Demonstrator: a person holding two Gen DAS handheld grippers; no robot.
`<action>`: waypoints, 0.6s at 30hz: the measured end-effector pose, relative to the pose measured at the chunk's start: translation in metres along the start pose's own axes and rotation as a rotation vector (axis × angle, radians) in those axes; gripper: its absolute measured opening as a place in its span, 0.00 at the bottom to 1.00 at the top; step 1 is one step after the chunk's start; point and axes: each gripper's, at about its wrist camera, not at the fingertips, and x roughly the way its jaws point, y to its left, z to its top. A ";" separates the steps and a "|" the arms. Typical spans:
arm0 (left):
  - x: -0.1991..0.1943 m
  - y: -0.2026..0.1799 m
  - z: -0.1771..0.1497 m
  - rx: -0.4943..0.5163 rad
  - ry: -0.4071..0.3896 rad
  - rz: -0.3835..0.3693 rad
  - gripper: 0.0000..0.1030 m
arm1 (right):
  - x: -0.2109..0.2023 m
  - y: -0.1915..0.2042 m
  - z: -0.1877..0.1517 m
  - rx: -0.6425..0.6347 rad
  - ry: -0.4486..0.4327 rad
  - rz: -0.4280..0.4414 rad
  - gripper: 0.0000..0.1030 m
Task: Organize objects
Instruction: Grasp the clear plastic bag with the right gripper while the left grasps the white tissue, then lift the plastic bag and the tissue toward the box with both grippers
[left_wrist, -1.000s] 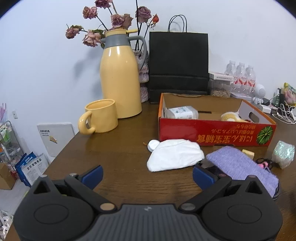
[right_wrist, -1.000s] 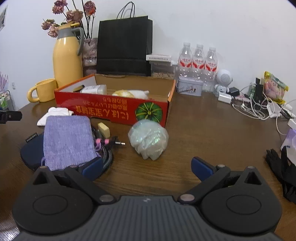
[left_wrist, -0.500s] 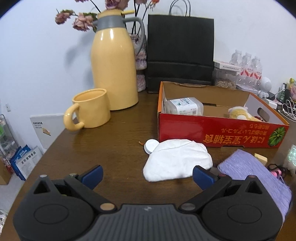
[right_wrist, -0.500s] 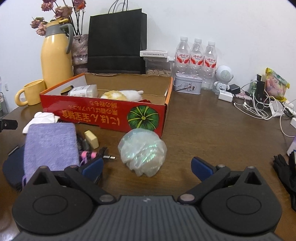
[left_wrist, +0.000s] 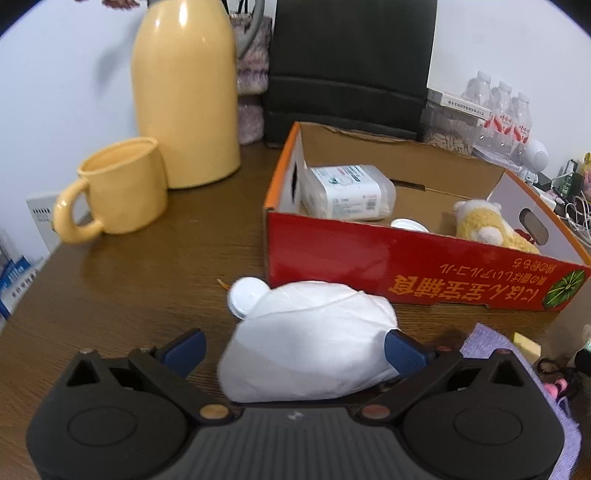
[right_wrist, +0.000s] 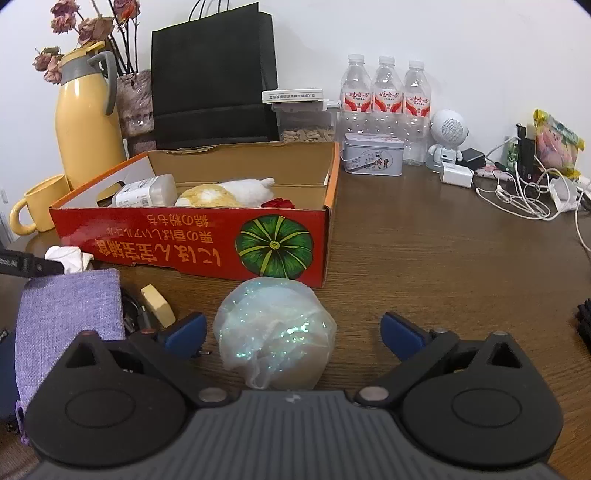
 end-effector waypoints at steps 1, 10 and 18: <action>0.001 0.000 0.001 -0.010 0.004 -0.010 1.00 | 0.000 -0.001 0.000 0.003 0.000 0.007 0.93; 0.010 -0.011 0.003 -0.016 0.013 0.003 1.00 | -0.003 0.002 -0.003 0.005 -0.008 0.046 0.53; 0.011 -0.017 -0.004 0.024 -0.017 0.023 1.00 | -0.007 0.005 -0.005 -0.012 -0.027 0.041 0.45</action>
